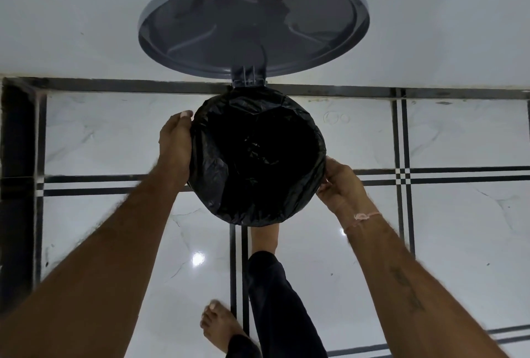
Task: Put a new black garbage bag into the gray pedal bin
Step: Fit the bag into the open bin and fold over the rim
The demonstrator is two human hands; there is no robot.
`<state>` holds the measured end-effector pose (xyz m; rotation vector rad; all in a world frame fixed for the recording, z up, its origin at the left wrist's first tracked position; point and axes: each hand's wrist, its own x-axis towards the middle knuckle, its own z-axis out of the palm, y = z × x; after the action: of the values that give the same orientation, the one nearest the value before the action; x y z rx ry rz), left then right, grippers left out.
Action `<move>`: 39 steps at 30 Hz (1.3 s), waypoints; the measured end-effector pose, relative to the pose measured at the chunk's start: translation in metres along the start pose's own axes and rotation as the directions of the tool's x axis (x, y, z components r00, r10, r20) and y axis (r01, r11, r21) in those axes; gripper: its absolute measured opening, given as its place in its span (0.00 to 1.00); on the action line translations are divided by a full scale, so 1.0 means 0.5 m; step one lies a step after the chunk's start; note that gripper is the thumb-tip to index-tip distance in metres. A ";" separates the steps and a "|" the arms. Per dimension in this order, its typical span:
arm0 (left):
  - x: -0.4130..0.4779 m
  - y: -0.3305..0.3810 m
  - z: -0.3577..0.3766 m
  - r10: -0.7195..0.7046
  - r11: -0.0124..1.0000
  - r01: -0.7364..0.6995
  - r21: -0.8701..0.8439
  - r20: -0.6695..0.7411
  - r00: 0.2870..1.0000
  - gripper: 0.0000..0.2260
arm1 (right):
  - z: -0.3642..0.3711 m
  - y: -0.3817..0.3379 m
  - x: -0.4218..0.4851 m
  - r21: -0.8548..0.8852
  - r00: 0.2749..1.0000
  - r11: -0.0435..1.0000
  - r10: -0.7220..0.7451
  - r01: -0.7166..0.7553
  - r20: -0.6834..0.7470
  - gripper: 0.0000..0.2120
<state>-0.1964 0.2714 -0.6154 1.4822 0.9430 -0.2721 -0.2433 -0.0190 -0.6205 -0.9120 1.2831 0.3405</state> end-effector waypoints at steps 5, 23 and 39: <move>-0.050 -0.073 -0.031 0.016 1.000 -0.009 0.027 -0.282 0.959 0.23 | -0.005 0.035 -0.034 -0.147 0.983 0.972 -0.180 0.182 0.025 0.12; -0.128 -0.148 -0.057 -0.394 0.760 0.371 -0.534 0.076 0.916 0.15 | -0.020 0.065 -0.025 0.085 0.996 0.994 -0.059 0.064 -0.066 0.10; -0.218 -0.236 -0.032 -0.487 0.519 0.529 -0.671 0.277 0.828 0.13 | -0.051 0.129 -0.061 0.213 0.996 0.977 -0.025 0.008 0.081 0.11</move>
<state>-0.3516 0.2288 -0.6239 0.4149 1.2474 -0.3078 -0.3130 0.0100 -0.6179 -0.7194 1.2085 0.2213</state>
